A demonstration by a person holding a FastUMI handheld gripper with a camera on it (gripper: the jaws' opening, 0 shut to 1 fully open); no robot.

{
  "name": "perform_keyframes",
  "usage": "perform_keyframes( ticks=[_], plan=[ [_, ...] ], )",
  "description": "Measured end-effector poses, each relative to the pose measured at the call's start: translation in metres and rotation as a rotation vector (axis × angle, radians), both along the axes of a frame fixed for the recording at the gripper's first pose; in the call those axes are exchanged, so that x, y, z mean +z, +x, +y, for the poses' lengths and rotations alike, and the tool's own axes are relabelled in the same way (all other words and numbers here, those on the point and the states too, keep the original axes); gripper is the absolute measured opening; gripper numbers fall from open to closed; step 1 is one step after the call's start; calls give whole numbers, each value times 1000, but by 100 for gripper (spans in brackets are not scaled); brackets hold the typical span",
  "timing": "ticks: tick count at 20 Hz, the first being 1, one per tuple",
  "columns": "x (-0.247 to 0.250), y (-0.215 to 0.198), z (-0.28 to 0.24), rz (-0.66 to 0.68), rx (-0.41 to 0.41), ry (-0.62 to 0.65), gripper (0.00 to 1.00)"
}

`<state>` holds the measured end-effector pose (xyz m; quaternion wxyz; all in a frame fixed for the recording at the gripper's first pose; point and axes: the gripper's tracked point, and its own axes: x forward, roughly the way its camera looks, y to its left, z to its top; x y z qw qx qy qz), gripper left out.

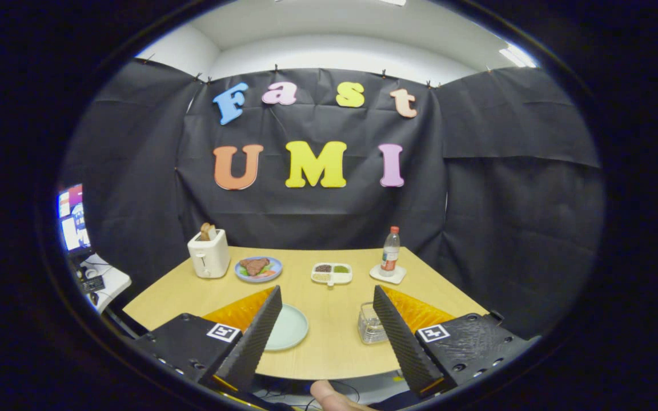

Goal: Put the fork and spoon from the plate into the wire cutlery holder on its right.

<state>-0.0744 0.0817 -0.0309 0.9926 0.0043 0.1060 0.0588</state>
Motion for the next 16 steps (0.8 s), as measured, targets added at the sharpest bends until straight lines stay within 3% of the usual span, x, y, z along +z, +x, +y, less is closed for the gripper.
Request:
perform_keyframes(
  ticks=[4,16],
  plan=[
    [11,-27,17,-37,27,10,96],
    [26,-49,13,-75,21,55,96]
  ],
)
